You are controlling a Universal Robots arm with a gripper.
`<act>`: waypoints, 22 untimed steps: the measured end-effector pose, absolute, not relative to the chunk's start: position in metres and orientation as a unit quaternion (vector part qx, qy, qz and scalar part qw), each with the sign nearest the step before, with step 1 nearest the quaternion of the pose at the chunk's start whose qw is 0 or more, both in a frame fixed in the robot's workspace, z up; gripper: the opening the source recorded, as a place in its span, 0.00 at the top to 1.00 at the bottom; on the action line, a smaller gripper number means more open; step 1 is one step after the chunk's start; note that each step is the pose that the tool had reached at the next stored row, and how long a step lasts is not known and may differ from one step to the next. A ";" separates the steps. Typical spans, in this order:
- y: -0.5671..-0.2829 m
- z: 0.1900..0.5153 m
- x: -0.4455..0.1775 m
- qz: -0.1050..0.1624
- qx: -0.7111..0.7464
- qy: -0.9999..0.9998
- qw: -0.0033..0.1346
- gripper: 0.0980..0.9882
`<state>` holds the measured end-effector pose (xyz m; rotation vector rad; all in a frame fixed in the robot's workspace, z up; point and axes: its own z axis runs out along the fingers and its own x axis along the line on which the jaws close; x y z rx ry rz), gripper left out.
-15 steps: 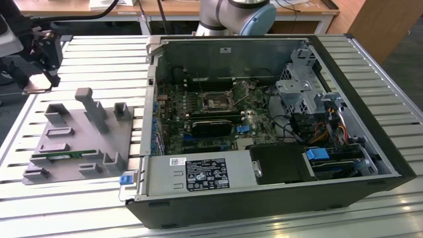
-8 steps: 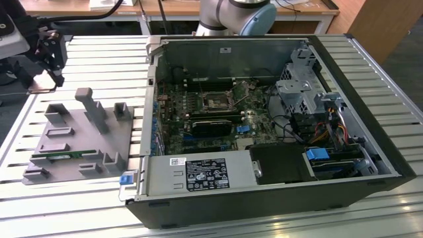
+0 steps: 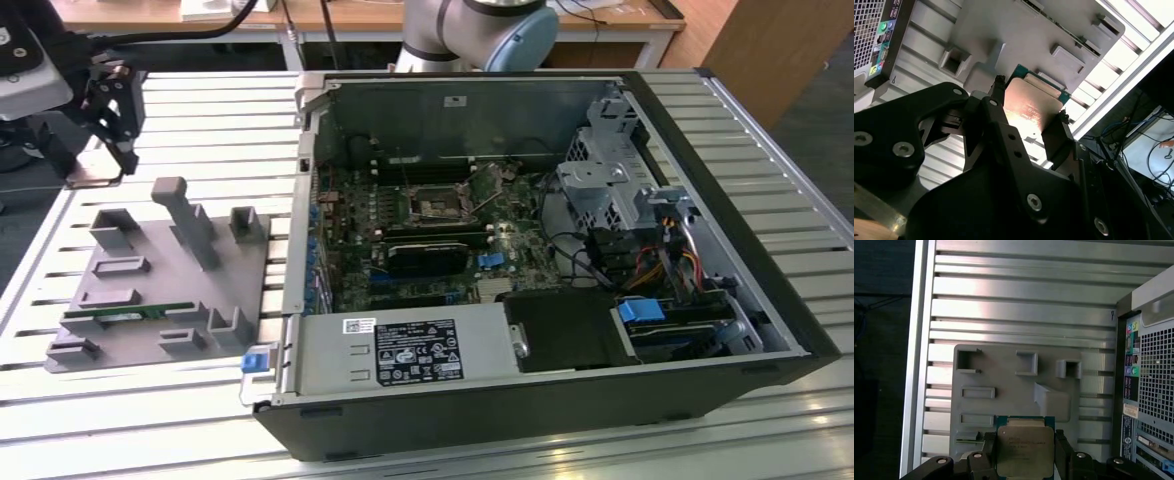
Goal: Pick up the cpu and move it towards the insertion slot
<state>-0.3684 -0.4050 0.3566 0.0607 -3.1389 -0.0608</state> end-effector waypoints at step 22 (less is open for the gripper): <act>-0.405 0.357 -0.350 -0.019 0.019 -1.000 0.001 0.50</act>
